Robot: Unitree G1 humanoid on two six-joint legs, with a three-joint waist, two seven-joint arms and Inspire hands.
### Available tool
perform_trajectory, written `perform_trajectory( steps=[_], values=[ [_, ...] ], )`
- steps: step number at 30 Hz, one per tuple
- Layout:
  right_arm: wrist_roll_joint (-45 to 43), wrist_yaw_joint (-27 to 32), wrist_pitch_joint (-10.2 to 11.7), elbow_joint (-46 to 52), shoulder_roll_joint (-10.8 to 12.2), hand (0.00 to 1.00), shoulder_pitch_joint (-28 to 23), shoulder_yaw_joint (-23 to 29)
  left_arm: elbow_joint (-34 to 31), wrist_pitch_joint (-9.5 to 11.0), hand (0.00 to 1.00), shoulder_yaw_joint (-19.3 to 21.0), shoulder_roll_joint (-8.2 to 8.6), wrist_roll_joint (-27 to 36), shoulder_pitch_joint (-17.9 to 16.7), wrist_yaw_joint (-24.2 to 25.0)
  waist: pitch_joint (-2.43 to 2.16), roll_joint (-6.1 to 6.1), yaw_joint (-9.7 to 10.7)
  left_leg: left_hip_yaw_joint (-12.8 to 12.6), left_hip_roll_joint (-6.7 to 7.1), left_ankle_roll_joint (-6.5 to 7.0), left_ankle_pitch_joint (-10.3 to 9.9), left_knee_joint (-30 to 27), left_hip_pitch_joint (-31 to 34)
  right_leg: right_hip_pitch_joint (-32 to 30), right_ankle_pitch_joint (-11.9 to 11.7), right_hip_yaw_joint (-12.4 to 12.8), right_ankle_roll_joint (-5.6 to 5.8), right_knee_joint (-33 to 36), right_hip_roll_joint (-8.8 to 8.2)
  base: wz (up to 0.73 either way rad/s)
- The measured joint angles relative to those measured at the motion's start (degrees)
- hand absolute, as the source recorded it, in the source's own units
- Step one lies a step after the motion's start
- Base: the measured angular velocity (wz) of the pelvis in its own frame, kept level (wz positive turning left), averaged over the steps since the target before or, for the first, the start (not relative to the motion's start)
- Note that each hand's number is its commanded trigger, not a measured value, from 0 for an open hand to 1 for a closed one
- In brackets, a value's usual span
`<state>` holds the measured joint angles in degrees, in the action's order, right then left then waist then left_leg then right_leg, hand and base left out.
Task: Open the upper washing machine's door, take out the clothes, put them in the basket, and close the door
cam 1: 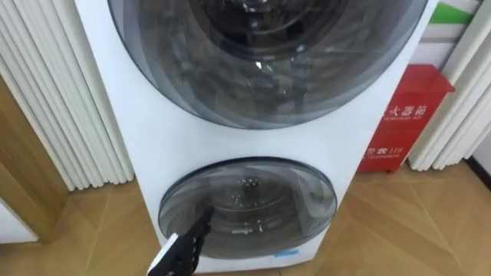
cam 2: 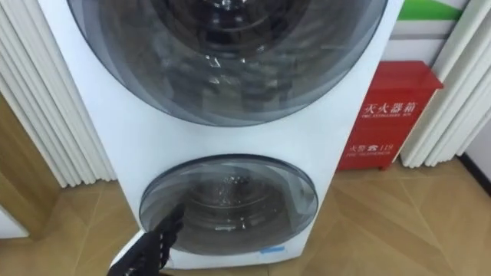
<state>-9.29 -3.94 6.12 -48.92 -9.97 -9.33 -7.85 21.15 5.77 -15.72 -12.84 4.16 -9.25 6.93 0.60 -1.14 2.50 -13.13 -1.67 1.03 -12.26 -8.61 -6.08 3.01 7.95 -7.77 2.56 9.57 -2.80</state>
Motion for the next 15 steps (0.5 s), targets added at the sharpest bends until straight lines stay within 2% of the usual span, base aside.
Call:
perform_trajectory(
  steps=[2,3,4,5,6,8,12,13,15],
  values=[
    [1.27,0.04,0.02,-1.69,0.34,0.0,0.05,0.0,10.58,0.27,0.0,0.19,0.11,-3.87,-0.11,-0.63,-0.29,0.4,-0.74,-0.82,-0.01,0.0,0.0,0.05,-0.8,0.29,0.0,0.15,0.0,-0.09,0.03,-0.28],
    [1.97,0.06,-0.03,-2.41,0.48,0.0,0.14,0.01,13.46,0.27,0.0,0.41,0.27,-4.66,-0.14,-1.05,-0.32,0.43,-0.77,-0.83,-0.01,0.0,0.0,0.05,-1.01,0.46,0.0,0.17,0.0,-0.12,0.04,-0.15],
    [3.46,0.0,-0.01,-3.58,0.58,0.0,-0.06,0.0,19.16,0.5,0.0,1.16,0.61,-5.71,-0.31,-1.81,-0.3,0.44,-0.76,-0.79,-0.01,0.0,0.0,0.18,-1.43,0.87,0.0,0.04,0.0,-0.3,0.04,0.0],
    [5.64,0.02,-0.05,-5.33,0.65,0.0,-0.04,0.08,24.45,0.57,0.0,2.42,0.72,-6.03,-0.5,-2.53,-0.39,0.36,-0.89,-0.72,-0.01,-0.17,-0.1,0.38,-1.65,1.21,0.0,0.04,0.0,-0.92,0.11,0.0],
    [6.7,0.05,-0.06,-6.29,0.65,0.0,0.08,0.11,26.72,0.58,0.0,3.38,0.71,-6.03,-0.72,-3.18,-0.38,0.37,-1.13,-0.74,-0.07,-0.33,-0.21,0.48,-1.66,1.19,-0.01,-0.04,-0.02,-0.98,0.2,-0.04],
    [13.83,0.15,-0.7,-10.96,0.99,0.0,0.74,0.47,34.11,0.65,0.0,8.63,0.47,-5.87,-2.23,-7.47,-0.41,0.24,-1.46,-0.7,-0.38,-0.55,-0.37,1.28,-2.09,1.1,-0.15,-0.14,-0.25,-1.0,0.6,-0.06],
    [22.6,-0.42,-1.97,-14.98,1.95,0.0,0.36,3.79,41.54,0.58,0.0,15.72,0.99,-7.58,-5.8,-13.76,-0.34,0.59,-1.8,-0.57,-0.83,-0.86,-0.92,1.32,-2.68,1.93,-0.2,-0.29,-0.33,-1.04,1.02,-0.01],
    [24.31,-0.56,-2.0,-16.4,2.24,0.0,0.36,5.04,44.2,0.2,0.0,17.08,1.49,-8.94,-6.52,-15.02,-0.47,0.87,-2.12,-0.55,-0.86,-0.88,-1.04,1.2,-2.84,2.13,-0.2,-0.25,-0.33,-1.06,1.07,-0.04],
    [28.04,-0.66,-2.0,-18.36,2.62,0.0,0.11,5.97,46.05,-1.34,0.0,19.34,2.83,-9.53,-7.79,-15.63,-0.35,0.92,-2.73,-0.54,-0.85,-0.86,-1.15,1.2,-3.43,2.76,-0.2,-0.21,-0.33,-1.13,1.08,-0.02]
  ],
)
